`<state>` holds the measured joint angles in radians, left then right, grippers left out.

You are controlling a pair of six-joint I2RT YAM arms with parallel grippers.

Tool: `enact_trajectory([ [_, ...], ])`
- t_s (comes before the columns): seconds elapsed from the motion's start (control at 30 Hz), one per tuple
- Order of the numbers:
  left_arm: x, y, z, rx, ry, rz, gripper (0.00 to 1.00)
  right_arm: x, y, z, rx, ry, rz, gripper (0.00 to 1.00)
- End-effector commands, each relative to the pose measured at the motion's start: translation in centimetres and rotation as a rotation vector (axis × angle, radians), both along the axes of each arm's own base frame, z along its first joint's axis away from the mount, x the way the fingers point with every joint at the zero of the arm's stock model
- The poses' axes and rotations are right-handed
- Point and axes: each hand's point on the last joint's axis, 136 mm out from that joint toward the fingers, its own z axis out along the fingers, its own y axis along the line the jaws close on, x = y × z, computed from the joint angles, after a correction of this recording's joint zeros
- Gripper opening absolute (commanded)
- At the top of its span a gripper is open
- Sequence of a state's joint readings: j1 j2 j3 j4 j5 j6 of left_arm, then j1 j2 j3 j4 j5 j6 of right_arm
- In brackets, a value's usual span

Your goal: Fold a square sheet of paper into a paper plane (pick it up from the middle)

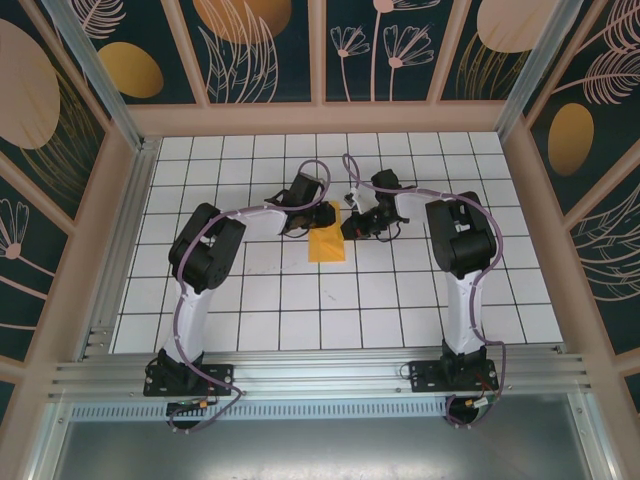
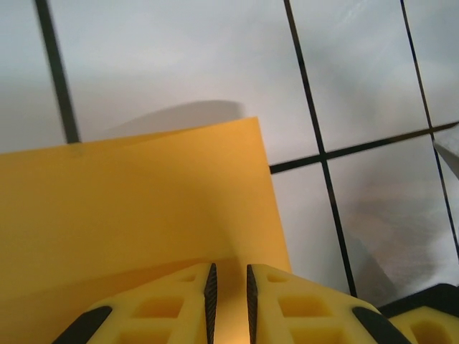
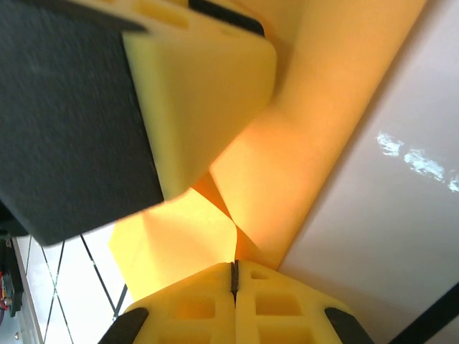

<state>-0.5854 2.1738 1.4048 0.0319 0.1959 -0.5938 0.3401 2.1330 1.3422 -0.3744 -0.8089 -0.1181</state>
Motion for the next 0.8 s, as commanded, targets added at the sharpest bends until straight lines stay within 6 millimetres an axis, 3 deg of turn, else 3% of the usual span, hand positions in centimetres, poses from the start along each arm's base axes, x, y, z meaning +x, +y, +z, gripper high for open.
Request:
enact_trajectory([
  [0.0, 0.7, 1.1, 1.6, 0.029, -0.036, 0.026, 0.22, 0.6, 0.0, 0.2, -0.002, -0.012, 0.0, 0.01],
  [0.3, -0.3, 1.1, -1.3, 0.054, 0.032, -0.003, 0.19, 0.9, 0.4, 1.1, -0.003, -0.033, 0.008, 0.01],
  [0.47, -0.4, 1.1, -1.3, 0.057, 0.029, -0.015, 0.19, 1.2, 0.8, 1.6, 0.01, -0.04, 0.013, 0.01],
  [0.77, -0.5, 1.0, -1.2, 0.049, 0.027, -0.019, 0.19, 1.0, 0.6, 0.1, -0.025, -0.016, 0.017, 0.01],
])
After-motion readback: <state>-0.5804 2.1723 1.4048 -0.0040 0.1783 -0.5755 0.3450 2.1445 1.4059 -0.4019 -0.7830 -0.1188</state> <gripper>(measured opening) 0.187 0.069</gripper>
